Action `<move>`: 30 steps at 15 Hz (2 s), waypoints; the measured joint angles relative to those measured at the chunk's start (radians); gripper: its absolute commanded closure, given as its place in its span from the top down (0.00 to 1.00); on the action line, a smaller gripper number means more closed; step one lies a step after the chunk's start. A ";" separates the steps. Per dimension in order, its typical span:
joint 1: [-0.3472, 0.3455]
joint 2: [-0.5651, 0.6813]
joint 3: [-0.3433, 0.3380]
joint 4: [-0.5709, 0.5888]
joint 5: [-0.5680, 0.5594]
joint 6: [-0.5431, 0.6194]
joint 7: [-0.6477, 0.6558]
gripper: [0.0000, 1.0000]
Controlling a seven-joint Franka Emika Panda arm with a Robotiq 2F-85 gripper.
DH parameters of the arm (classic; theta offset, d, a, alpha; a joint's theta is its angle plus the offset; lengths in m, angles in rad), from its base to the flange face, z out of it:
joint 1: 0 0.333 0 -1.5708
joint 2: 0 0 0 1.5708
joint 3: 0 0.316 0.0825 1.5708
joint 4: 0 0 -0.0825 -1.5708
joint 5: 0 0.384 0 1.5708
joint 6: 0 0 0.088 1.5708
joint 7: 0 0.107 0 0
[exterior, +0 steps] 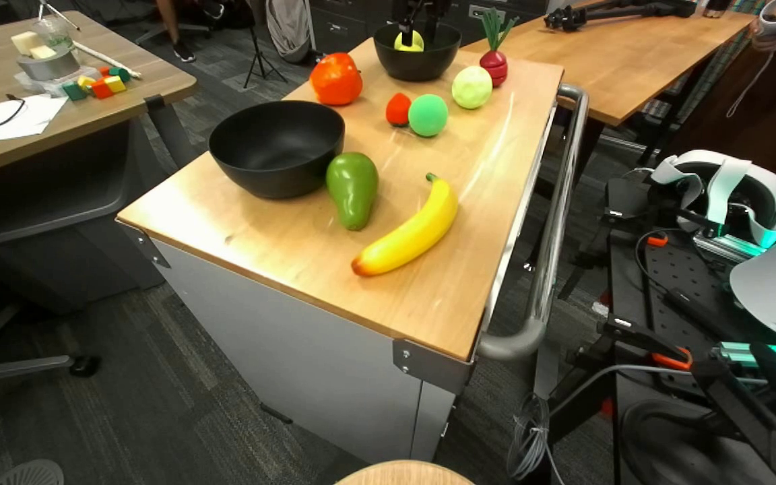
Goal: Remove the objects one at a time from the black bowls starting with the left bowl and place the objects on the table
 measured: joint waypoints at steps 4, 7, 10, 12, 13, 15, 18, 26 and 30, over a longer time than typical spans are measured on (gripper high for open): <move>-0.008 0.000 0.012 0.000 0.015 0.000 0.000 0.70; -0.019 -0.001 0.025 0.002 0.043 -0.001 -0.001 0.69; -0.029 -0.001 0.033 0.003 0.070 -0.001 -0.001 0.68; -0.032 -0.001 0.034 0.003 0.079 -0.001 -0.001 0.68; -0.033 -0.001 0.035 0.003 0.080 -0.001 -0.001 0.68; -0.033 -0.001 0.037 0.003 0.081 -0.001 -0.001 0.69; -0.033 0.000 0.044 0.002 0.081 -0.002 -0.002 0.65; -0.031 0.005 0.054 -0.016 0.079 -0.002 -0.015 0.28; -0.031 0.004 0.054 -0.014 0.079 -0.002 -0.015 0.18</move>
